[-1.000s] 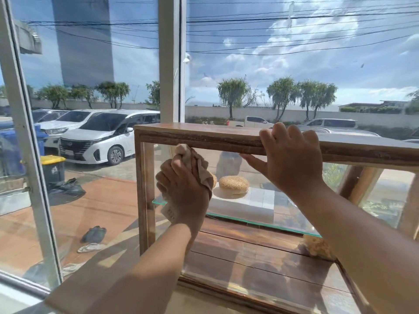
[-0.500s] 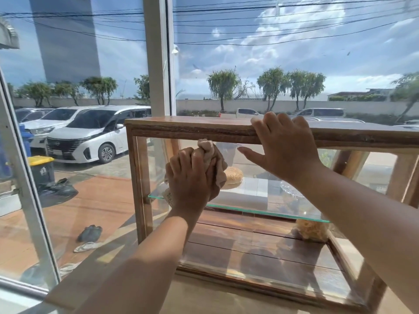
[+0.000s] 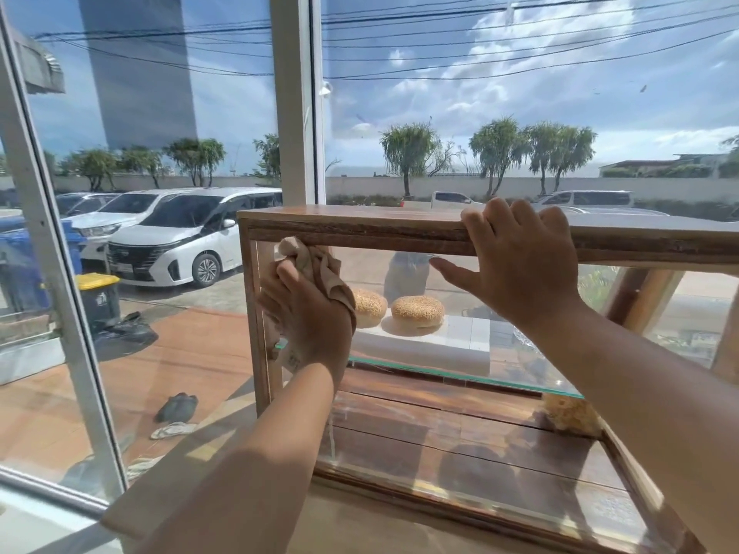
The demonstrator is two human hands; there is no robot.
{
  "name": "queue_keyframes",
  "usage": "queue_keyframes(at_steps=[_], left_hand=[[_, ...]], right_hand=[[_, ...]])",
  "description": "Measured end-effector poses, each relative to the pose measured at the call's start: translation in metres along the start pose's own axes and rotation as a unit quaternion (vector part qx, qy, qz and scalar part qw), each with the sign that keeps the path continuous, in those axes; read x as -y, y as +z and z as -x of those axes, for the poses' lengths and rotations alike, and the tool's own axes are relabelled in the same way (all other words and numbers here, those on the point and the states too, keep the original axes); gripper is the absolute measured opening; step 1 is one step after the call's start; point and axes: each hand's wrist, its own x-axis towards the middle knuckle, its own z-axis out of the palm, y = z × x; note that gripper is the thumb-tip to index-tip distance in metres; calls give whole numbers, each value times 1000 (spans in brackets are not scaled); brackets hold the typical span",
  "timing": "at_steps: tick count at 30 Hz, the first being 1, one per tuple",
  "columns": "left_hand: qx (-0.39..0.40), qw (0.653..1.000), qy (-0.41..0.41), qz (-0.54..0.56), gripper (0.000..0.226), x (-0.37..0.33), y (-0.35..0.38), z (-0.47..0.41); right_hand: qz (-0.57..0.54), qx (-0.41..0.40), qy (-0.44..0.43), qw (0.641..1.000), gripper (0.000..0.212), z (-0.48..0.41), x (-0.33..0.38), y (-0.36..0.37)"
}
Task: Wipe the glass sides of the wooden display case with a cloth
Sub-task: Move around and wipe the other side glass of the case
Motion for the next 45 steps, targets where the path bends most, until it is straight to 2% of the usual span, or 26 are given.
queue_keyframes(at_steps=[2, 6, 8, 12, 17, 20, 22, 25, 27, 29, 31, 33, 34, 36, 38, 42, 45], left_hand=[[-8, 998, 65, 6, 45, -5, 3, 11], [16, 988, 153, -18, 76, 2, 2, 24], [-4, 986, 163, -32, 70, 10, 2, 14], [-31, 990, 119, -69, 46, 30, 6, -8], [-71, 993, 5, -90, 46, 32, 3, -19], [-55, 998, -12, -31, 42, 19, 11, -15], [-56, 998, -2, 10, 48, 8, 15, -10], [-53, 994, 76, 50, 56, -11, 12, 8], [-21, 982, 185, 42, 53, -15, 13, 27], [-6, 942, 336, -1, 47, -7, 15, 41], [-6, 894, 447, -27, 45, 6, 15, 36], [-12, 869, 493, -38, 44, 19, 14, 19], [-20, 867, 495, -48, 44, 25, 12, 10], [-41, 886, 455, -76, 43, 38, 8, -8], [-56, 920, 377, -96, 43, 49, 7, -18], [-51, 989, 134, -27, 47, 47, 7, -14], [-66, 997, -16, 33, 46, 24, 14, -1]], right_hand=[[3, -3, 2, 1000, 67, 0, 0, 0], [-1, 0, 4, 1000, 68, 0, 1, 0], [3, -2, 7, 1000, 69, 0, 1, 0], [9, 2, 7, 1000, 69, 0, 2, -2], [11, 4, 11, 1000, 69, -1, 2, -1], [13, 4, 12, 1000, 69, -1, 2, -1], [14, 3, 14, 1000, 68, -1, 3, -1], [17, 4, 13, 1000, 68, -1, 2, -1], [18, 5, 13, 1000, 68, -1, 3, -1], [17, 3, 13, 1000, 69, -1, 3, 0], [17, -2, 12, 1000, 68, -1, 3, 0], [18, 0, 12, 1000, 68, 0, 2, -1], [18, 3, 12, 1000, 68, -1, 3, -1], [14, 11, 10, 1000, 69, -1, 3, -2], [12, 13, 13, 1000, 69, 0, 2, 0], [14, 11, 15, 1000, 70, -1, 3, -2], [20, 15, 12, 1000, 71, 0, 3, -2]])
